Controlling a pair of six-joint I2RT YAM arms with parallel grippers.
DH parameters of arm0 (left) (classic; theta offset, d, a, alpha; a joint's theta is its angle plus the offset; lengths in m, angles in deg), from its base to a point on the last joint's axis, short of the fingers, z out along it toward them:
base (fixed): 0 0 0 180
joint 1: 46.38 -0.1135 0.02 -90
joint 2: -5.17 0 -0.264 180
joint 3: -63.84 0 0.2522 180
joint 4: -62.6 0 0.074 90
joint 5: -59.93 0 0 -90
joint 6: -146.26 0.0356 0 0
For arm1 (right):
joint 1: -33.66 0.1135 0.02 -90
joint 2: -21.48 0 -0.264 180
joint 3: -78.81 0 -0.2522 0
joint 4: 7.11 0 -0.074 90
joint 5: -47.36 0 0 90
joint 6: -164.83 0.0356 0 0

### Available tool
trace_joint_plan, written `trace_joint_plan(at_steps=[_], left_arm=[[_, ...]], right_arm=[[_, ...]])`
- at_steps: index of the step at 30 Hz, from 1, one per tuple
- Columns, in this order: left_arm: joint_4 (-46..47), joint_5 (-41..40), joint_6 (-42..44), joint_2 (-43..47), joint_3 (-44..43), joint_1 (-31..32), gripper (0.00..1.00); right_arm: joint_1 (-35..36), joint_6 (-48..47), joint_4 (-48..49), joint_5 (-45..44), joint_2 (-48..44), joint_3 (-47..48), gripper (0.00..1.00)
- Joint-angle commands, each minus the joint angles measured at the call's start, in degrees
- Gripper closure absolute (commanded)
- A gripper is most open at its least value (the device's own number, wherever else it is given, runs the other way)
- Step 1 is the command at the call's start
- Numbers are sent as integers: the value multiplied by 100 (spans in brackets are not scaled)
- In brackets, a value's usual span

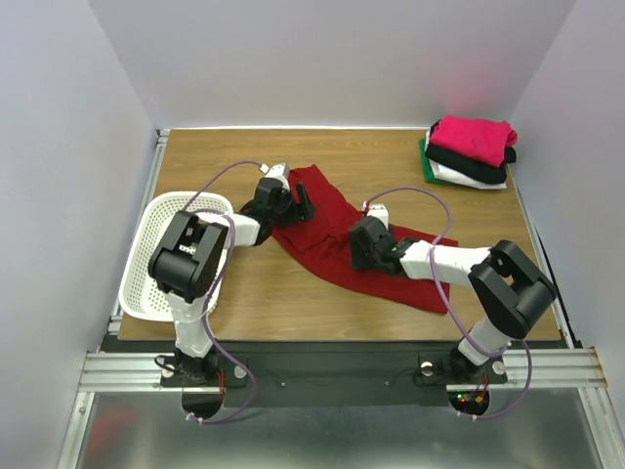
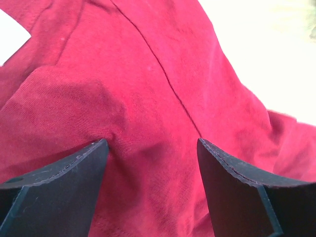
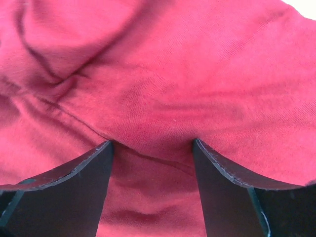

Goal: Fold and stack the t-shirts
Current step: Fold the tshirt

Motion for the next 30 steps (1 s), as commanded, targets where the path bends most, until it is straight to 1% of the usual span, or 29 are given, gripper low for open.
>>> trace_joint_plan(at_steps=[1,4,8,12,19,23,24,28,30], left_arm=[[-241,307,-66,-310,-488,-54,15],[-241,412,-102,-520,-795,-54,16],[-425,298,4,-837,-1402,-71,15],[-627,350,65,-1171,-1929,-229,15],[-680,535,74,-1479,-2413,-414,16],[-689,570,118,-1593,-2606,-441,16],[-707,571,127,-1654,-2694,-441,16],[-698,641,136,-1681,-2879,-441,16],[-698,623,153,-1585,-3002,-441,16]], right_arm=[[219,132,-38,858,443,-32,30],[280,97,14,1043,619,109,30],[421,45,50,1289,751,346,30],[526,36,50,1403,786,487,30],[562,167,-12,1517,576,356,30],[597,194,-21,1913,426,276,30],[623,194,-21,2122,356,250,30],[641,185,-82,1984,-65,197,28],[641,159,-152,1573,-285,232,28]])
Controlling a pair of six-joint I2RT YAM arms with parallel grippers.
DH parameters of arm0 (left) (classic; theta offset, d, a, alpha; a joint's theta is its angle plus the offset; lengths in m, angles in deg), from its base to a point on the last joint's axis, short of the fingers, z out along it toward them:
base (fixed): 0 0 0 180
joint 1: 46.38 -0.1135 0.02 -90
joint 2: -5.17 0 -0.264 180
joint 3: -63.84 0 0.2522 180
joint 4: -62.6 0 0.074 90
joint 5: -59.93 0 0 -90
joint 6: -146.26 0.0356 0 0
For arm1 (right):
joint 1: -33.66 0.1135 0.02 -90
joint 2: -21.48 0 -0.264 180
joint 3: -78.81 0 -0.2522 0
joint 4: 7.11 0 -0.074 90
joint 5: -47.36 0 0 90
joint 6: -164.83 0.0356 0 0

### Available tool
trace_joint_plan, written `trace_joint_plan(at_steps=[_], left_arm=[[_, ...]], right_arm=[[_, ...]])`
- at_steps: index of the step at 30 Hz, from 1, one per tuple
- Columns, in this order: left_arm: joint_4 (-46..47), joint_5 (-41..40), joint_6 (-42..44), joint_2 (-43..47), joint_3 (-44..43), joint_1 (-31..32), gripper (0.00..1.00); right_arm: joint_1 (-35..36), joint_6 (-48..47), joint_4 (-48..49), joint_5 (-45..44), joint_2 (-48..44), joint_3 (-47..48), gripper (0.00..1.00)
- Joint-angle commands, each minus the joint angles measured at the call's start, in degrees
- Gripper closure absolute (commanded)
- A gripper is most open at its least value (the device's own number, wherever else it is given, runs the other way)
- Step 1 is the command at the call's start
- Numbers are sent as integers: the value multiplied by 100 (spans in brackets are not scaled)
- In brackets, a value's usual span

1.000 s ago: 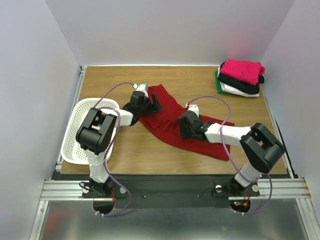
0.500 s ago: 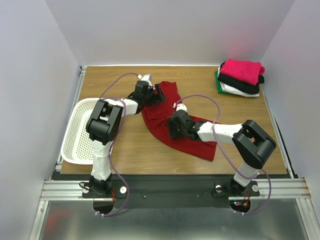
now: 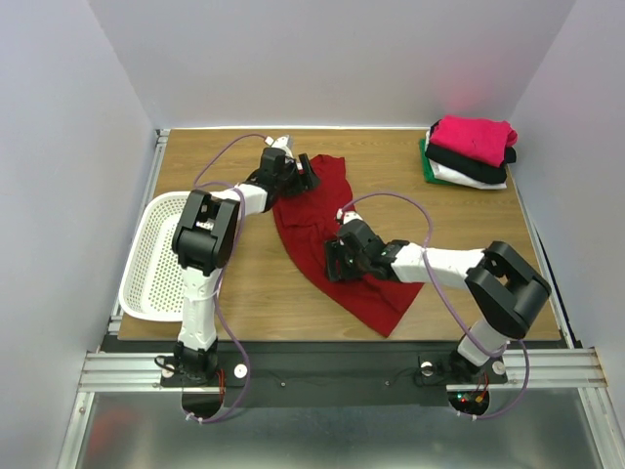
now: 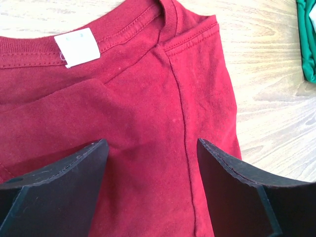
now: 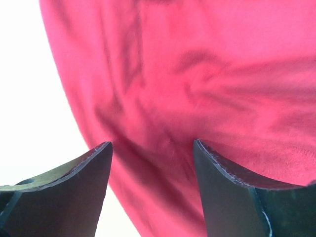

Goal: Fold and stack the t-shirts
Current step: Fold the tshirt

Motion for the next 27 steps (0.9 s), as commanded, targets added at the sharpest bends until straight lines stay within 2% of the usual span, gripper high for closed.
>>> trace_joint_plan(at_steps=[1,7,16,21,27], left_arm=[[-38,59,179,166,-397,-21,16],[-117,-46,302,728,-407,-4,16],[137,-152,382,1748,1008,348,16],[436,-56,224,1671,1588,506,16],[682,-64,74,1196,1625,515,16]], right_arm=[[99,91,-517,-219,-631,-39,27],[81,29,-904,-1098,-1221,-65,25],[90,302,-1045,-1319,-1310,-583,24],[81,416,-1045,-1205,-1257,-724,24],[107,521,-1028,-924,-1090,-873,24]])
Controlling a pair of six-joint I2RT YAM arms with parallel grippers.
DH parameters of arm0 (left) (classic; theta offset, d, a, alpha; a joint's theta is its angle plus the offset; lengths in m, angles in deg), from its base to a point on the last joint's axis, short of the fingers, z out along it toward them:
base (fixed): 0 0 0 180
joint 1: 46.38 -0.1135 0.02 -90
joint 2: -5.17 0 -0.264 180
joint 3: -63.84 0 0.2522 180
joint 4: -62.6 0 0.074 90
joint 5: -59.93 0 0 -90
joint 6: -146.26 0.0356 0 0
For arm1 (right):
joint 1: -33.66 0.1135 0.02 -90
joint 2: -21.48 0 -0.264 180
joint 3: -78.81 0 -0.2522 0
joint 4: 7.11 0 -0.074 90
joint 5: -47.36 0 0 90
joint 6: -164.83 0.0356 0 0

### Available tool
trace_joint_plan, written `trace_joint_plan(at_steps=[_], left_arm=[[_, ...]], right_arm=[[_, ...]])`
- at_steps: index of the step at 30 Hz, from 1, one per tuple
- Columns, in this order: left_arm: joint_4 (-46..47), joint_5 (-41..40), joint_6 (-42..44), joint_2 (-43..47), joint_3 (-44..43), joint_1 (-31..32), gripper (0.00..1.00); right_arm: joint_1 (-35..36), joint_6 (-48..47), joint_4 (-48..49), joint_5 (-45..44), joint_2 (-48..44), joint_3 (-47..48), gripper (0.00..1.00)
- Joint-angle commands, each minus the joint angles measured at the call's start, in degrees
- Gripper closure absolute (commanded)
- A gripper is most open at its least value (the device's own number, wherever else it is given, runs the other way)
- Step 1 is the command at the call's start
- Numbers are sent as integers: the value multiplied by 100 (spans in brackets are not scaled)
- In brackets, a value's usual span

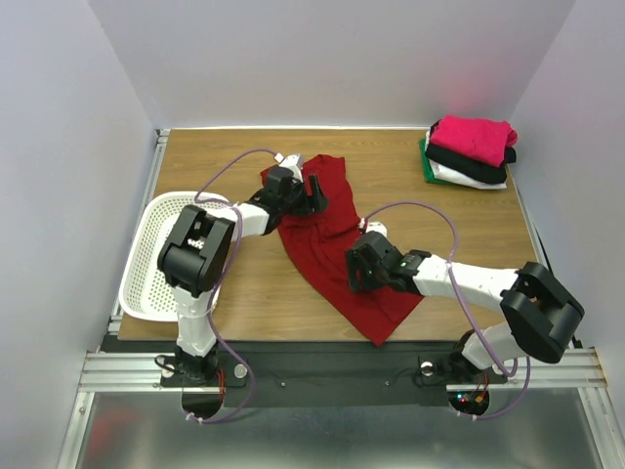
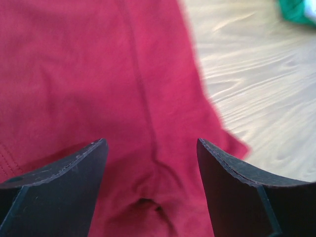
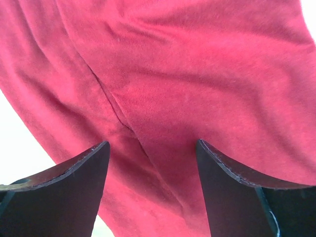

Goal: Fold and stack the t-shirts
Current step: Fold the tshirt

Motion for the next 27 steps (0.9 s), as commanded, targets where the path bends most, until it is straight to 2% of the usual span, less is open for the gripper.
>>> trace_joint_plan(at_steps=[1,8,14,27], left_arm=[[376,65,-92,-204,-48,-51,16],[245,48,-22,-687,-513,-51,16],[43,48,4,-1179,-1110,-60,16],[-414,30,40,-1838,-2305,-165,16]], right_arm=[[38,207,104,176,215,-154,24],[406,453,368,492,382,-234,24],[679,462,474,651,663,82,24],[767,251,562,1178,866,531,24]])
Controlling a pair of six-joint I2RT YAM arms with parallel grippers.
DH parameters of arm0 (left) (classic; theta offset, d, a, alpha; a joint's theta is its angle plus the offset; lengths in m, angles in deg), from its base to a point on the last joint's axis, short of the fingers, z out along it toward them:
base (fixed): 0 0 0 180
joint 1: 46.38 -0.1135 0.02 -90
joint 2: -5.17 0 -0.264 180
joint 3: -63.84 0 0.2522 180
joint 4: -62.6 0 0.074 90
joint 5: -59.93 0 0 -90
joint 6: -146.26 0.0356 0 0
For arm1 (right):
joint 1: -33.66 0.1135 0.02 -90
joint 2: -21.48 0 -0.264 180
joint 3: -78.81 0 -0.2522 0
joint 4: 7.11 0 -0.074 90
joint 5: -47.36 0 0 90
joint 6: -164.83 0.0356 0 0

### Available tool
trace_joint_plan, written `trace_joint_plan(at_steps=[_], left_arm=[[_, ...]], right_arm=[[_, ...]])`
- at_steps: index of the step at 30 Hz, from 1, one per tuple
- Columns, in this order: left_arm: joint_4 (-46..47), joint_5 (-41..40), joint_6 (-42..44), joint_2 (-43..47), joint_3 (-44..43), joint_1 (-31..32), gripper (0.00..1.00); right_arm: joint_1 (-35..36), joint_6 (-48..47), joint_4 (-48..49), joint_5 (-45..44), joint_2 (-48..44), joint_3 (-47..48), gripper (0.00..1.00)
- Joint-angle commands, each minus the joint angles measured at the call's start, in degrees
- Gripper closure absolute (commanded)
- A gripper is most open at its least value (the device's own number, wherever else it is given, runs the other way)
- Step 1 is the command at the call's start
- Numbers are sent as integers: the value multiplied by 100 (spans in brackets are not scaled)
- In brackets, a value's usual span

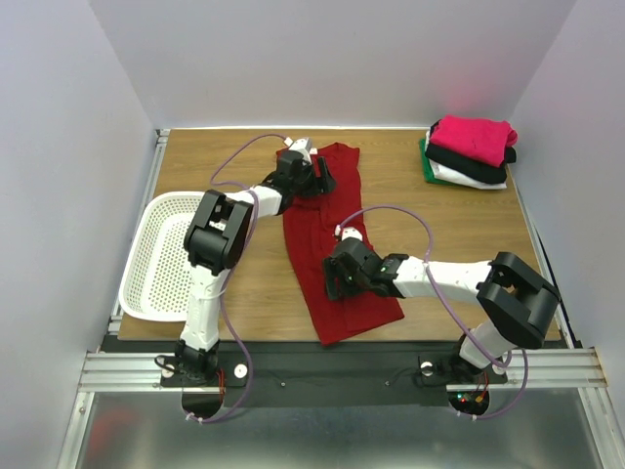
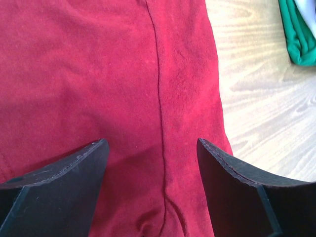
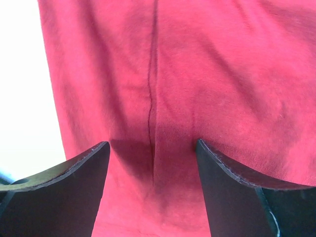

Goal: Fold and stack the t-shirts
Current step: Fold the tshirt

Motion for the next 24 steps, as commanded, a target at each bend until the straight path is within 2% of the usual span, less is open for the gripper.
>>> trace_joint_plan(at_steps=[1,11,20,24], left_arm=[[-310,26,70,-274,-495,-69,16],[-371,70,0,-503,-996,-78,16],[-547,35,167,-661,-1471,-95,16],[-292,35,246,-293,-1313,-95,16]], right_arm=[[140,2,65,531,101,148,24],[447,81,312,795,31,210,24],[456,2,303,163,-110,263,23],[456,-120,277,-136,-364,263,23]])
